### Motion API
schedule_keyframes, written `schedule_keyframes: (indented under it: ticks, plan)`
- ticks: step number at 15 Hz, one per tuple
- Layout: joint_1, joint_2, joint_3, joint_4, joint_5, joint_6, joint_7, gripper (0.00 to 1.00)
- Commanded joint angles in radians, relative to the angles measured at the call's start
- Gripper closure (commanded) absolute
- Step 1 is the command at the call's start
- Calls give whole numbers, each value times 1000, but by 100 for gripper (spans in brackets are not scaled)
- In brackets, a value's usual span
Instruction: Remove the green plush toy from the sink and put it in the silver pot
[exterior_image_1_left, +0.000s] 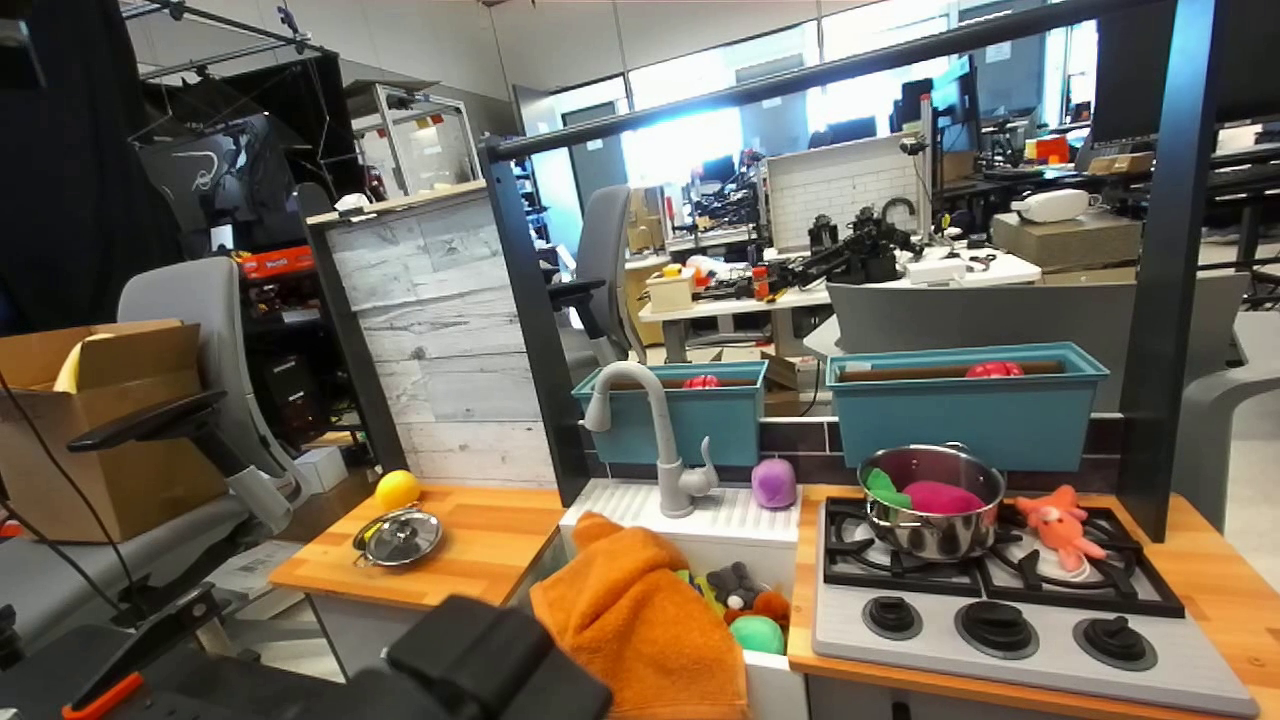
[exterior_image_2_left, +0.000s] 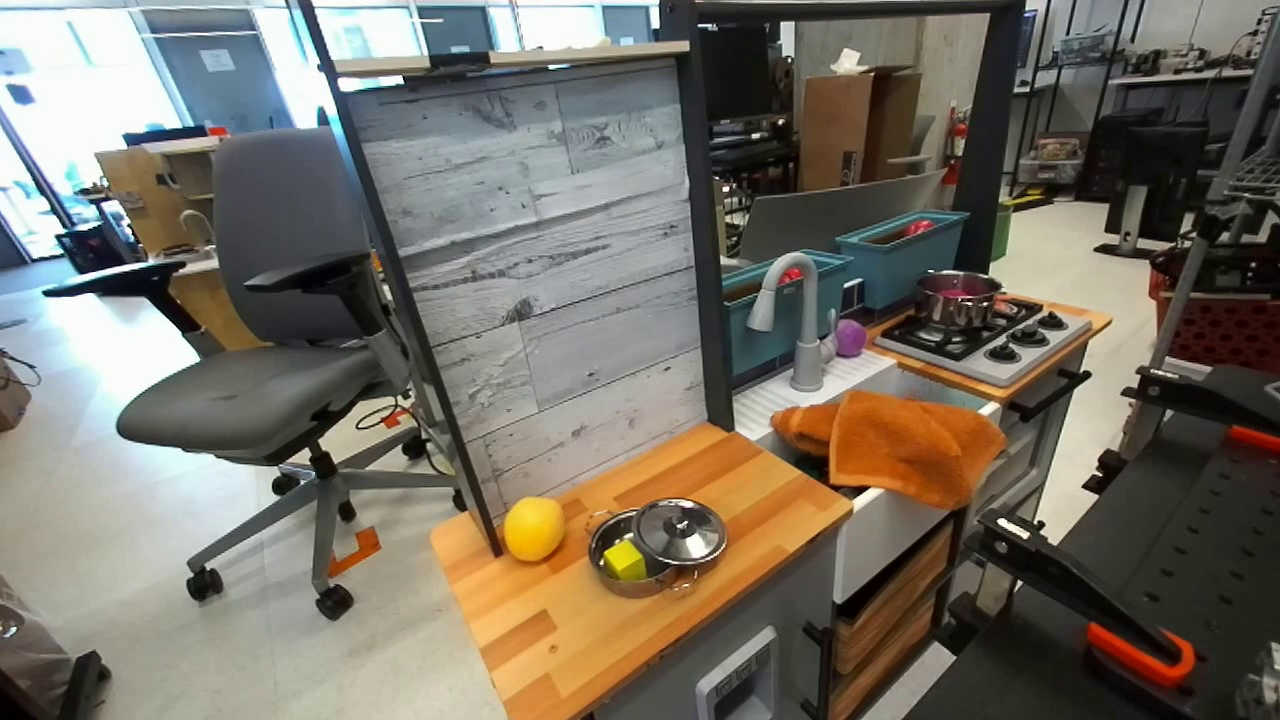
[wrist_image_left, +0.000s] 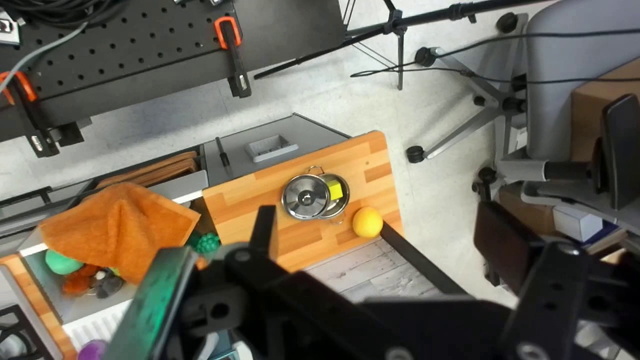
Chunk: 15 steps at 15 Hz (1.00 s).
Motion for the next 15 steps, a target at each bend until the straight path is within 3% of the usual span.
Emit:
schedule_keyframes:
  ticks: [1, 7, 15]
  plan:
    - [-46, 162, -74, 109, -7, 19, -57, 0]
    - [-89, 373, -156, 235, 17, 47, -100, 0]
    - [-102, 501, -182, 231, 108, 305, -156, 0]
